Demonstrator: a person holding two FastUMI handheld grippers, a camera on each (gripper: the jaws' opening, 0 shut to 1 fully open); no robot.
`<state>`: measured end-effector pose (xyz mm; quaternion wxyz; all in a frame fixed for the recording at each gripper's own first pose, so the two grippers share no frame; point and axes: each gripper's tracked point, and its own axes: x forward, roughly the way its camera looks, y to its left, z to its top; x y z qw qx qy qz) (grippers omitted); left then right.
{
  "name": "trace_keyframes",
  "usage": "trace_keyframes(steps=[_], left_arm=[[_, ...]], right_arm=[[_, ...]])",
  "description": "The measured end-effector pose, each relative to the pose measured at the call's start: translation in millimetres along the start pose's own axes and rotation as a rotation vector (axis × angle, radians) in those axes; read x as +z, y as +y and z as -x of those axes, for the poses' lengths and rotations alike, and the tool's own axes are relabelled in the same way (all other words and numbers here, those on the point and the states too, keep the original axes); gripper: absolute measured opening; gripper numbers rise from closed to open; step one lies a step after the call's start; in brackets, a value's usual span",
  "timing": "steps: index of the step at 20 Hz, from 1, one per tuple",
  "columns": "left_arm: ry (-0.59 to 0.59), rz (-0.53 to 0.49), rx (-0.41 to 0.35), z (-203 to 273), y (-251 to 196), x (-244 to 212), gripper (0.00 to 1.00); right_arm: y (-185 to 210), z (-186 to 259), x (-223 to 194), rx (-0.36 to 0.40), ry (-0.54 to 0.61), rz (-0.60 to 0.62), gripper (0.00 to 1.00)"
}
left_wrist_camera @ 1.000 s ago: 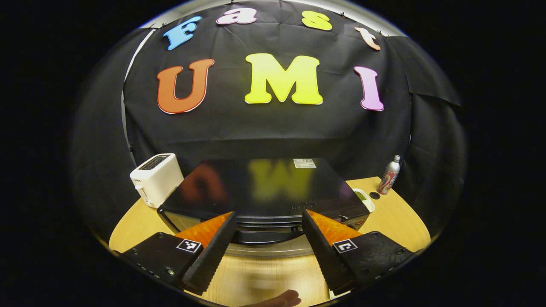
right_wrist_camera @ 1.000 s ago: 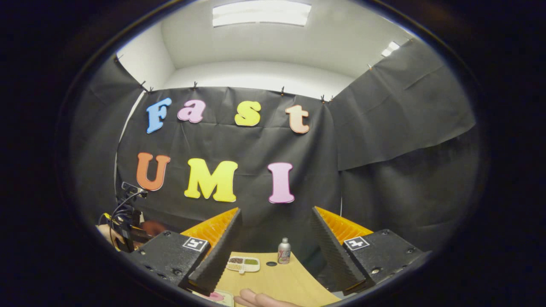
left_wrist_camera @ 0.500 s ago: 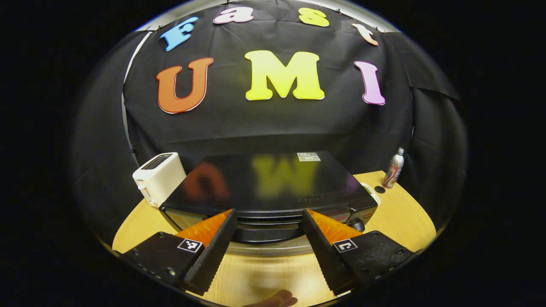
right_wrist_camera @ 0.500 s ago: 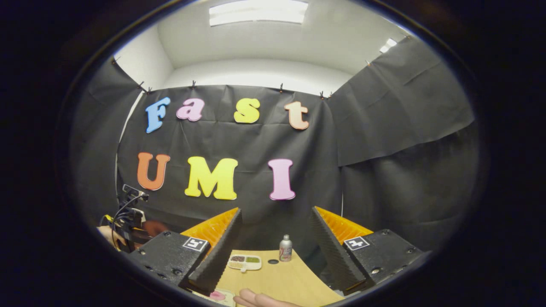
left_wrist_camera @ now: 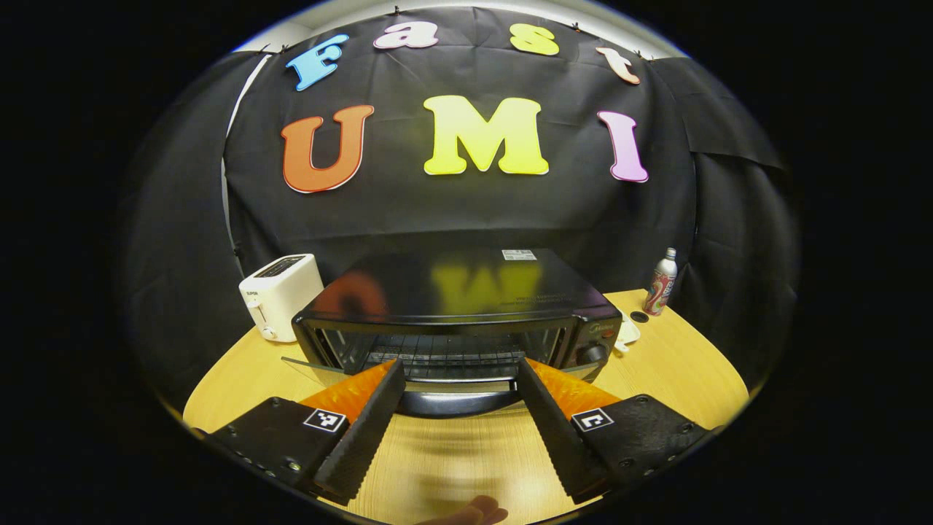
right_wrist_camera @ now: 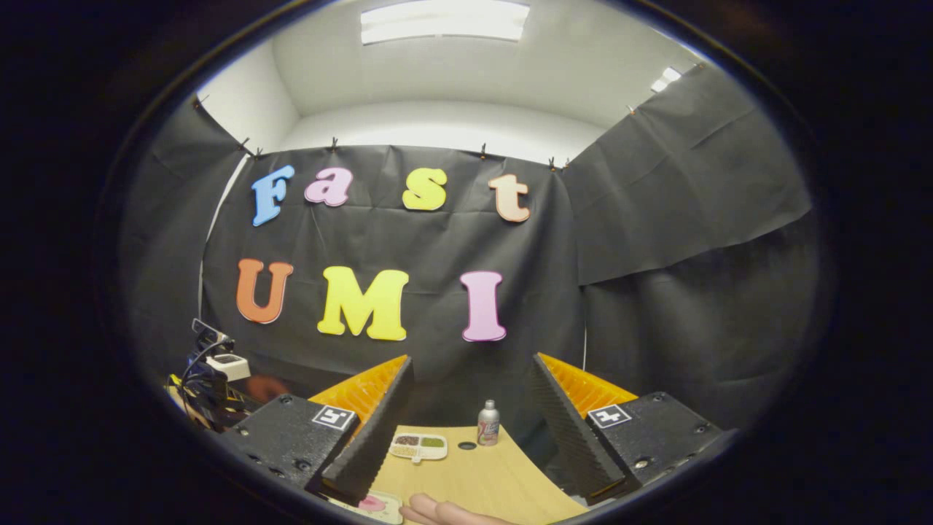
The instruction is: Open the electric oven with the left hand, put the food in, and close the electric oven.
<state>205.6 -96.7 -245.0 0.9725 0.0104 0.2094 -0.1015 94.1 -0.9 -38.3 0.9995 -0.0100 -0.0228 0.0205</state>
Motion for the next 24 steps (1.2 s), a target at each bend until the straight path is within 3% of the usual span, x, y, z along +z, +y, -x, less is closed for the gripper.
trace_keyframes(steps=[7, 8, 12, 18, 19, 24], left_arm=[[0.001, 0.013, -0.016, 31, -3, -44, 0.96], [0.001, 0.013, -0.016, 35, -3, -52, 0.97], [0.021, 0.015, -0.018, 47, -5, -88, 0.96], [0.055, 0.018, -0.019, 51, -5, -129, 0.96], [0.068, 0.016, -0.02, 50, -6, -135, 0.96], [0.133, 0.037, -0.024, 44, -7, -164, 0.96]], right_arm=[[12, 6, -4, 0.024, 0.001, -0.002, 0.96], [14, 7, -7, 0.029, 0.005, -0.002, 1.0], [17, 10, -11, 0.039, 0.017, -0.004, 0.96], [20, 12, -21, 0.04, 0.039, 0.001, 0.96], [20, 11, -24, 0.04, 0.045, 0.003, 1.0], [27, 11, -34, 0.051, 0.075, 0.008, 0.96]])
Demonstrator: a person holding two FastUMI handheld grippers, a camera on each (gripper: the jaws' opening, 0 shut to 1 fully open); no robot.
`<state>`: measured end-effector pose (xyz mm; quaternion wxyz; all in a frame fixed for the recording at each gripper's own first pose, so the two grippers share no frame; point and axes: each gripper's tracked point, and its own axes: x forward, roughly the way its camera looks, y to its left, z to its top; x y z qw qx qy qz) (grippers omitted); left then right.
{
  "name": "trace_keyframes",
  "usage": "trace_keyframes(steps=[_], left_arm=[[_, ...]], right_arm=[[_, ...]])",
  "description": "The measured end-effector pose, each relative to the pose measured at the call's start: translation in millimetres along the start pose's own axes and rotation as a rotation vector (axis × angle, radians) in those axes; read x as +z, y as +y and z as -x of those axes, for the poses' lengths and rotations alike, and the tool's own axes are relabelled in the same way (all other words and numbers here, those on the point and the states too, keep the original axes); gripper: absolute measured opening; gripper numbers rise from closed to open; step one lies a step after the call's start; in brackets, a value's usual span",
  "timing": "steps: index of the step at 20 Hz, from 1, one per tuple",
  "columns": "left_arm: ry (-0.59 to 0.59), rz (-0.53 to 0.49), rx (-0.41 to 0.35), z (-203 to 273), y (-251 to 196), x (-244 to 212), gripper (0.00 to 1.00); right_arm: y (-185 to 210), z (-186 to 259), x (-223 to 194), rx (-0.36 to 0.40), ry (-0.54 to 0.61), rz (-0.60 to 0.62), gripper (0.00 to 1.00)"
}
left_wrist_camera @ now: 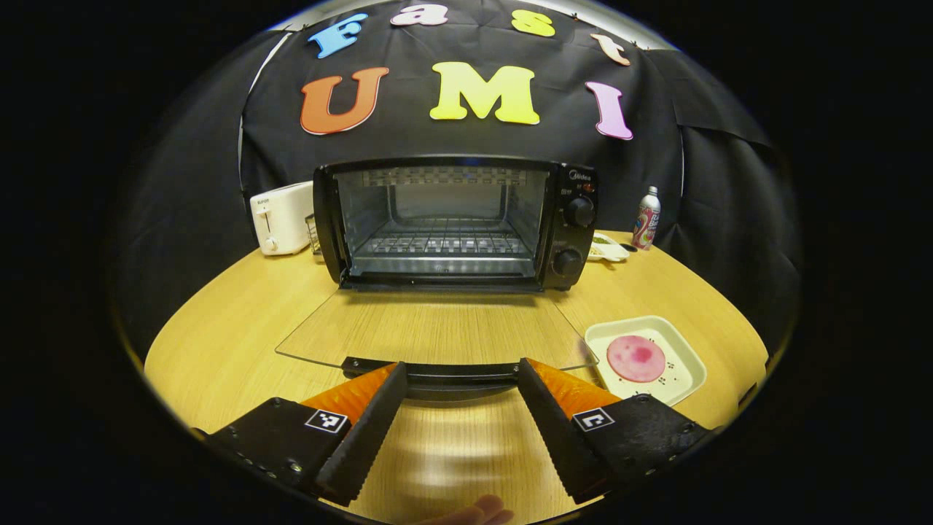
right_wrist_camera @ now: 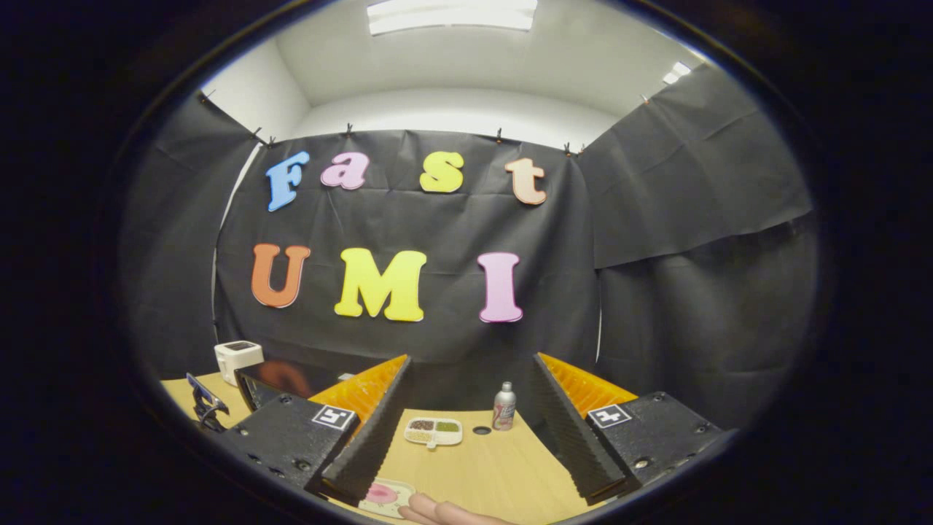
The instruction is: Open the electric oven with the left hand, put the food in, and close the electric oven.
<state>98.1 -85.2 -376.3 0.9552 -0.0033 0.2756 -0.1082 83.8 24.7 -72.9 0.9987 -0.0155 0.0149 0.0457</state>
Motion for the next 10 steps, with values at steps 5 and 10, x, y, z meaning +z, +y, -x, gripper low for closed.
trace_keyframes(steps=[5, 10], left_arm=[[0.001, -0.005, 0.003, 1, 1, -4, 0.96], [-0.027, 0.008, -0.007, 12, -1, 9, 0.96]], right_arm=[[1, -2, -6, -0.001, 0.026, 0.006, 0.96], [3, -6, -22, 0.013, 0.069, 0.019, 0.96]])
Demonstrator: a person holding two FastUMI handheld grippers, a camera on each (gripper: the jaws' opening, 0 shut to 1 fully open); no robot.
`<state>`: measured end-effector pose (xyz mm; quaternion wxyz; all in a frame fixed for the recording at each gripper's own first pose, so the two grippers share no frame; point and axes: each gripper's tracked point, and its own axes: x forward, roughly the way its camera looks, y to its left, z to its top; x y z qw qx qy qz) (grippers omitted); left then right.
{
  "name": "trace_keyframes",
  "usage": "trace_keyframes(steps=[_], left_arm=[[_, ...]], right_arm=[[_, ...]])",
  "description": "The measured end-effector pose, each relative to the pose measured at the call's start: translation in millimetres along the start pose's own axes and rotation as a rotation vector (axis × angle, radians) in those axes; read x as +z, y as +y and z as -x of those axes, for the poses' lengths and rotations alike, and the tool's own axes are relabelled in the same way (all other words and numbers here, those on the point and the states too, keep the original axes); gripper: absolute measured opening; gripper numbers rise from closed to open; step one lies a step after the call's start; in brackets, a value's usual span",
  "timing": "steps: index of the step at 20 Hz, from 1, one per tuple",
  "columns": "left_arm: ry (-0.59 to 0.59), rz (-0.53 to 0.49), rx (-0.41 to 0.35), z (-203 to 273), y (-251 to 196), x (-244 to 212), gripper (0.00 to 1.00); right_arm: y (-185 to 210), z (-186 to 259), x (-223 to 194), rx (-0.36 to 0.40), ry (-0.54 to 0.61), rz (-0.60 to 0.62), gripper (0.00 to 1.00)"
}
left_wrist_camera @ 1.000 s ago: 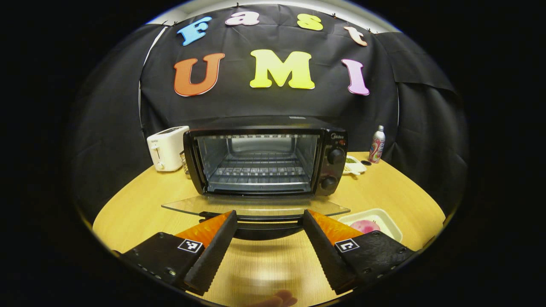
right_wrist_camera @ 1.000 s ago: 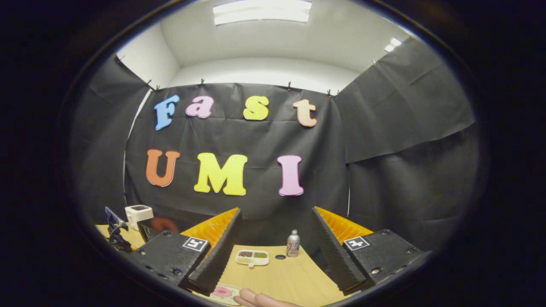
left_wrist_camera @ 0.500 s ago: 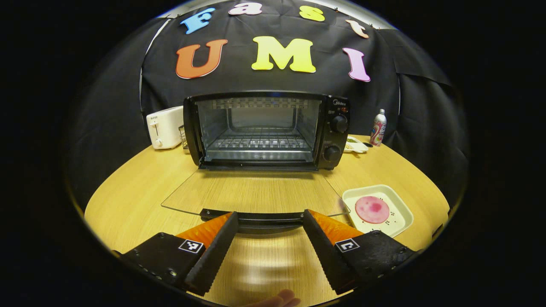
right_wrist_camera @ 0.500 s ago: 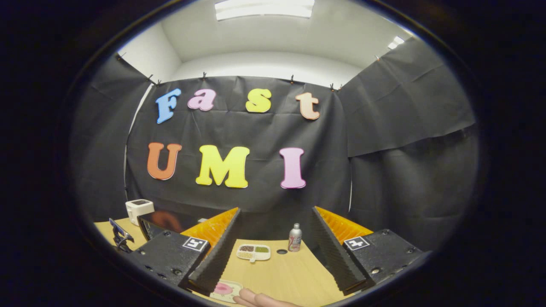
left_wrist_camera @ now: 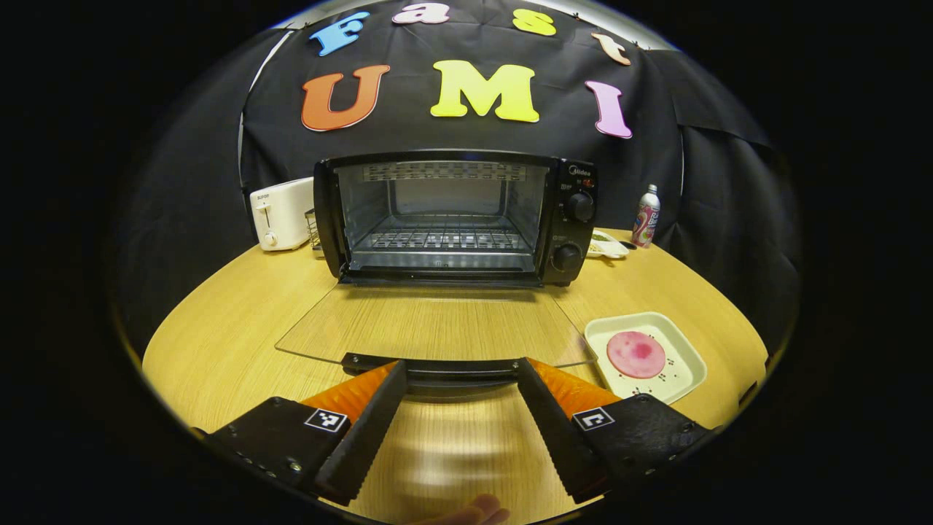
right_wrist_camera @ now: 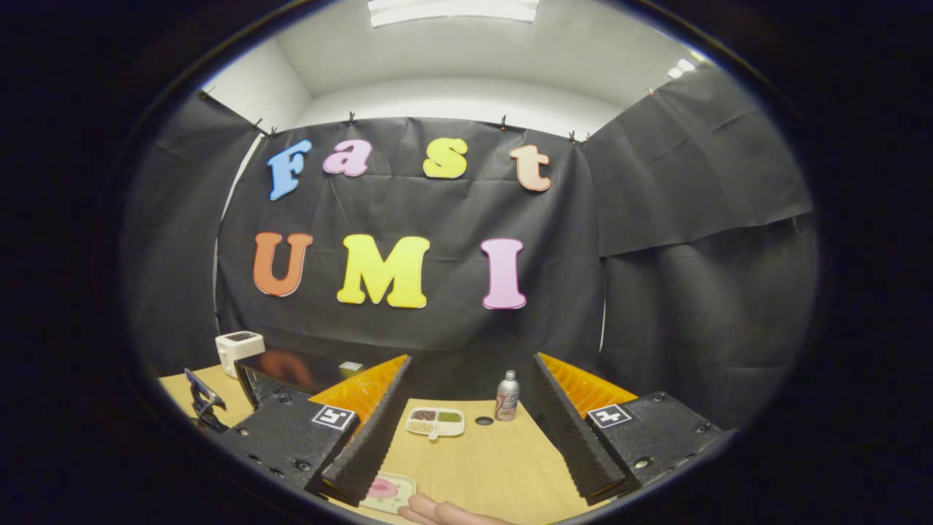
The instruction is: Open the electric oven with the left hand, put the food in, and close the electric oven.
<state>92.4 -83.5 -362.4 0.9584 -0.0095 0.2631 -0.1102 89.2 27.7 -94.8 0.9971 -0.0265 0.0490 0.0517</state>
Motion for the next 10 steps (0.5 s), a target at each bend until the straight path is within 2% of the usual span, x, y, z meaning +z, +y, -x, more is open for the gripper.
trace_keyframes(steps=[4, 6, 7, 8, 10], left_arm=[[-0.09, 0.007, 0.004, 26, -3, 33, 0.96], [-0.153, -0.009, 0.004, 43, -4, 57, 0.97], [-0.186, -0.024, 0.0, 53, -6, 69, 0.96], [-0.219, -0.031, 0.002, 61, -4, 81, 0.96], [-0.273, -0.025, 0.001, 79, -4, 103, 0.96]], right_arm=[[13, -15, -32, 0.051, 0.099, 0.022, 0.96], [26, -21, -59, 0.107, 0.186, 0.013, 0.96], [31, -24, -75, 0.131, 0.235, 0.009, 1.0], [33, -28, -92, 0.138, 0.283, 0.014, 0.96], [36, -36, -125, 0.149, 0.374, 0.045, 0.96]])
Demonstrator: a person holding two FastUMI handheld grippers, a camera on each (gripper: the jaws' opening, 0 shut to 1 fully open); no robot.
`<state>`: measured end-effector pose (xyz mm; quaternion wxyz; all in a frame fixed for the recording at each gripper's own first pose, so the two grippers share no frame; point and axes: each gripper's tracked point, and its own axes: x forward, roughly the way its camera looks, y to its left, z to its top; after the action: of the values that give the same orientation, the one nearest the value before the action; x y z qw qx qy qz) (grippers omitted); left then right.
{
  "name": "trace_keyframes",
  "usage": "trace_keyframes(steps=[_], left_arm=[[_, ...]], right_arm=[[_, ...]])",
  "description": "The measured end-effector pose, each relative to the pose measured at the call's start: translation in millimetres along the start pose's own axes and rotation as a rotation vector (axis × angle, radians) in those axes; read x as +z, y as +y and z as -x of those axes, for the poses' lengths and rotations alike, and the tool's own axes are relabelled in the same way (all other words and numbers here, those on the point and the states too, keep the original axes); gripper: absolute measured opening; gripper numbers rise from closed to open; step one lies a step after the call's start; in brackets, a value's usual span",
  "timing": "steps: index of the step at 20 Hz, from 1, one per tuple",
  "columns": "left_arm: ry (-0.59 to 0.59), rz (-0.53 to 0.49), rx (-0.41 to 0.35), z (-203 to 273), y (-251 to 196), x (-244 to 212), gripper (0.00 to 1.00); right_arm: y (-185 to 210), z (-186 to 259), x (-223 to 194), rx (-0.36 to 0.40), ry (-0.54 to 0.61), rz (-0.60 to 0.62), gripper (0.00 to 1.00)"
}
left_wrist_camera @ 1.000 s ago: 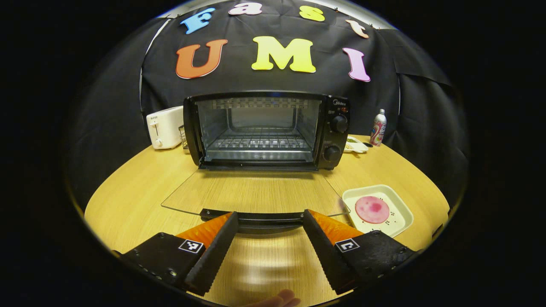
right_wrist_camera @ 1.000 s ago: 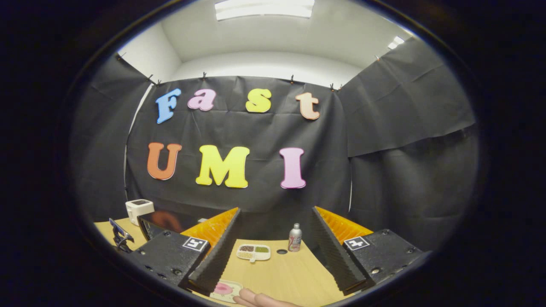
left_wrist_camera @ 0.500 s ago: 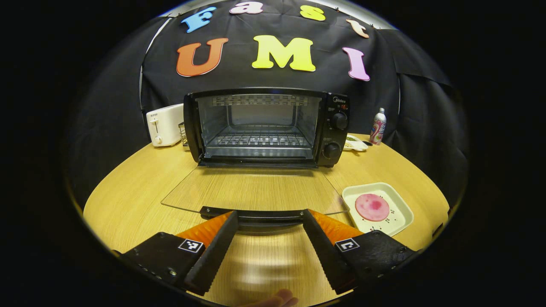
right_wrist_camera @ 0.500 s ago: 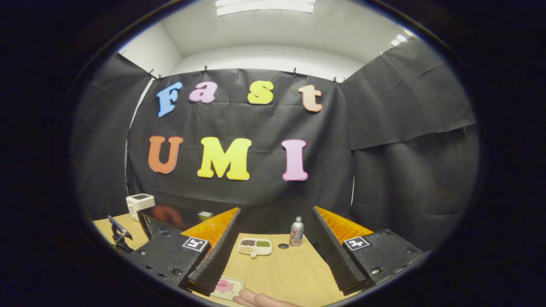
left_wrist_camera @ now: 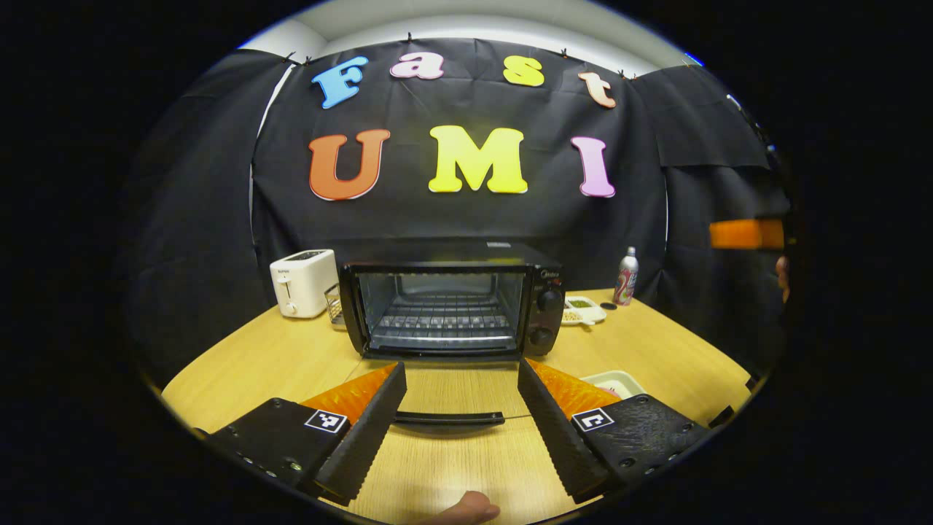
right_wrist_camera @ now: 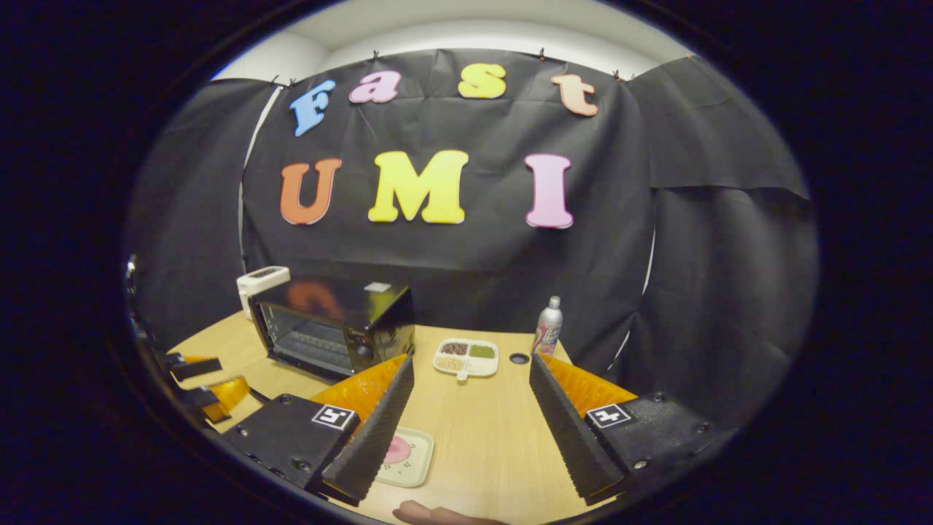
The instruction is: Open the electric oven with the left hand, put the food in, and close the electric oven.
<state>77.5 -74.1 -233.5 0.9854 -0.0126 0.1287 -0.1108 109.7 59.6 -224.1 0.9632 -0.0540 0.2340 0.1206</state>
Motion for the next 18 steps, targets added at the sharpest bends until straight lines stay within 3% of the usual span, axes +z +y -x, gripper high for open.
trace_keyframes(steps=[5, 9, 12, 15, 18], left_arm=[[-0.123, -0.022, 0.064, 25, 18, 58, 0.96], [-0.171, -0.044, 0.101, 38, 27, 84, 0.96], [-0.19, -0.049, 0.115, 43, 29, 93, 0.96], [-0.195, -0.055, 0.126, 48, 32, 93, 0.96], [-0.175, -0.057, 0.138, 46, 36, 87, 0.96]], right_arm=[[19, -45, -74, 0.112, 0.294, -0.009, 0.97], [39, -67, -138, 0.206, 0.573, -0.108, 0.97], [46, -72, -172, 0.243, 0.743, -0.171, 0.8], [51, -73, -189, 0.257, 0.827, -0.205, 0.71], [60, -72, -205, 0.278, 0.904, -0.24, 0.55]])
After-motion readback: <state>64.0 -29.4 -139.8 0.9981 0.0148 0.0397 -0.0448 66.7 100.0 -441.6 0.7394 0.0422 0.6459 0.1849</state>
